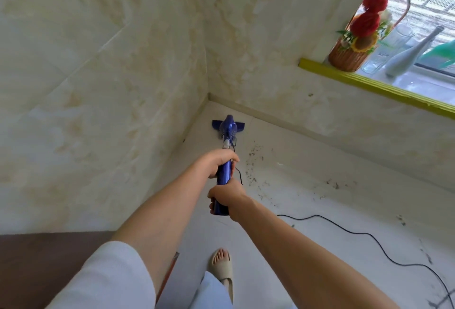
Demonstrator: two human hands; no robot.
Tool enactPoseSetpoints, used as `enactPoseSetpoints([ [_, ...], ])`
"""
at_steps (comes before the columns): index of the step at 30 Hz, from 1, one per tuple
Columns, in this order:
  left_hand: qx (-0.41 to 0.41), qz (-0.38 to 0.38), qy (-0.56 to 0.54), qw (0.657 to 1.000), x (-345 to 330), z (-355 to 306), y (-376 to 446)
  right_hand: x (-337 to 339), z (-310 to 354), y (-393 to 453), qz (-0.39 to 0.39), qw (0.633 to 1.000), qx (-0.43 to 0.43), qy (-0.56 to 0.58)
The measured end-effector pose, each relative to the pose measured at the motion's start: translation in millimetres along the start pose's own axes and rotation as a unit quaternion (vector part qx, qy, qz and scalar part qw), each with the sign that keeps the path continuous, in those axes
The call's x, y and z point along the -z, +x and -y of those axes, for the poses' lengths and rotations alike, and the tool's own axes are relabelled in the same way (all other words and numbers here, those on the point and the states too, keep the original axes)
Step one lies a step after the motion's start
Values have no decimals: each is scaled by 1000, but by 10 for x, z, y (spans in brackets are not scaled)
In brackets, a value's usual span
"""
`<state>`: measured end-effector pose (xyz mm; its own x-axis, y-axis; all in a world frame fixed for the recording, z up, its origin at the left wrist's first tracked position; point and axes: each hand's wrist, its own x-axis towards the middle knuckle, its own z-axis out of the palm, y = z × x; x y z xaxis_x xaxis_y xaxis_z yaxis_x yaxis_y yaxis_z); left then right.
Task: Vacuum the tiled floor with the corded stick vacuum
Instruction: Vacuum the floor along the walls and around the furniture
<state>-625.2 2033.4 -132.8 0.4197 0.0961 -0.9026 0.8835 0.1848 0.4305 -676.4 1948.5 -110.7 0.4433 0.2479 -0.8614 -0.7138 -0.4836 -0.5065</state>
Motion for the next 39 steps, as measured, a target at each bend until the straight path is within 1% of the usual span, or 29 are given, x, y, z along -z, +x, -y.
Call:
enactPoseSetpoints([
  [5, -15, 10, 4, 1000, -199, -157, 139, 321, 89, 90, -9, 1000, 5, -28],
  [11, -20, 12, 15, 1000, -494, -5, 110, 566, -123, -101, -11, 998, 4, -66],
  [14, -22, 5, 19, 1000, -606, 175, -11, 625, -268, -288, -5, 997, -2, -71],
  [20, -11, -11, -6, 1000, -861, 637, -375, 714, -708, -776, 14, 996, 1, -90],
  [26, 1, -7, -71, 997, -1418, 1256, -819, 1063, -1373, -1317, 33, 992, 13, -124],
  [31, 2, -5, -76, 997, -1857, 1622, -1093, 1375, -1820, -1650, 31, 987, 24, -155],
  [34, 11, 5, -54, 998, -2029, 1731, -1282, 1484, -2001, -1824, 34, 990, 29, -135],
  [37, 24, 15, -20, 999, -2068, 1753, -1416, 1455, -2096, -1983, 43, 995, 28, -80],
  [39, 30, 23, -3, 999, -1991, 1747, -1452, 1343, -2092, -2061, 66, 997, 38, -27],
])
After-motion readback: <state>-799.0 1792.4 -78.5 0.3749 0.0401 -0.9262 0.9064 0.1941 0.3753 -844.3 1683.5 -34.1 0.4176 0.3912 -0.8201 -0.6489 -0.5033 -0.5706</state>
